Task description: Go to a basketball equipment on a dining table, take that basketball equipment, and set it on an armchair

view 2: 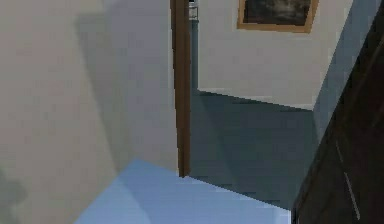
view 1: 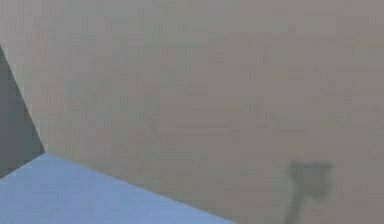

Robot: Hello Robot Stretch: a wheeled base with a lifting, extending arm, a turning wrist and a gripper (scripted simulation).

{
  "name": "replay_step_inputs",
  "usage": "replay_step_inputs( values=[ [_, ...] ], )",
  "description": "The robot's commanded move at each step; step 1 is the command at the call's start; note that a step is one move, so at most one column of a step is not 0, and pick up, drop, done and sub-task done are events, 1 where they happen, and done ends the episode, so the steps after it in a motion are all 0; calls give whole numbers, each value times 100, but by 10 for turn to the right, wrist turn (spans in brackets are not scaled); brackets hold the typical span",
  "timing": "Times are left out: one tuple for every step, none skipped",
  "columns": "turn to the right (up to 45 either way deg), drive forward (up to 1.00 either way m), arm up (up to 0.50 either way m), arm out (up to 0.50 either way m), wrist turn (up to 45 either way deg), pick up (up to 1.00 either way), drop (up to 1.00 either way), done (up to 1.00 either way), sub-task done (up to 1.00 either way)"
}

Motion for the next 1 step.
replay_step_inputs(
  values=[
    [-450,0,0,0,0,0,0,0,0]
  ],
)
